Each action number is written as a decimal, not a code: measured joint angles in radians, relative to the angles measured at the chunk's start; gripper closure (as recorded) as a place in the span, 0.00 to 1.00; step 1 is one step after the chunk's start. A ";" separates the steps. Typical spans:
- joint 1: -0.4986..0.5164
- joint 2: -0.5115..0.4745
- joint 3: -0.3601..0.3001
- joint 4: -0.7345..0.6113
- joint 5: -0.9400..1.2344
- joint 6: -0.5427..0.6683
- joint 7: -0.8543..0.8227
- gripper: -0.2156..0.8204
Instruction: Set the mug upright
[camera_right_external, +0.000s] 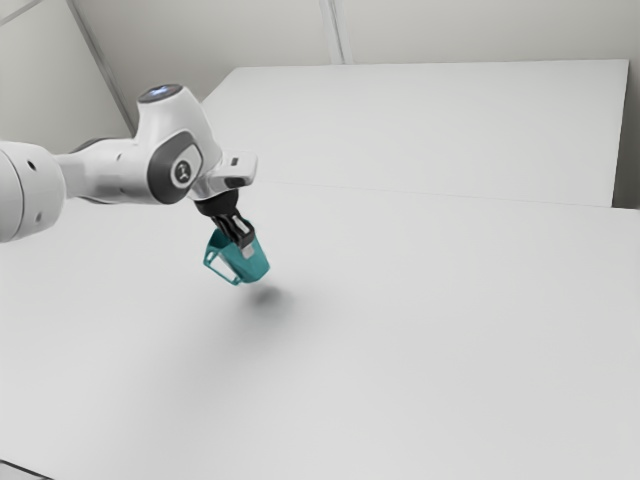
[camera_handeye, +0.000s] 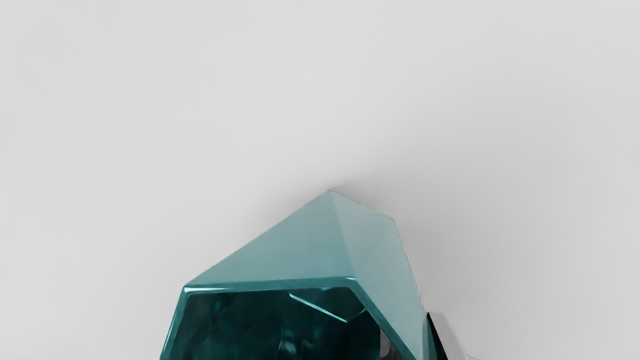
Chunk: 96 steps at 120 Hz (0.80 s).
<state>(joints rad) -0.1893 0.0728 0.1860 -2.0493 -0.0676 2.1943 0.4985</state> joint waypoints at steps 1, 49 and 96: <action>0.003 0.002 0.000 0.000 0.001 0.002 -0.003 0.96; 0.005 0.069 0.000 0.001 0.018 0.080 -0.100 0.96; 0.005 0.103 -0.002 0.002 0.016 0.103 -0.151 0.94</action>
<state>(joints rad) -0.1845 0.1762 0.1843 -2.0468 -0.0518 2.2975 0.3470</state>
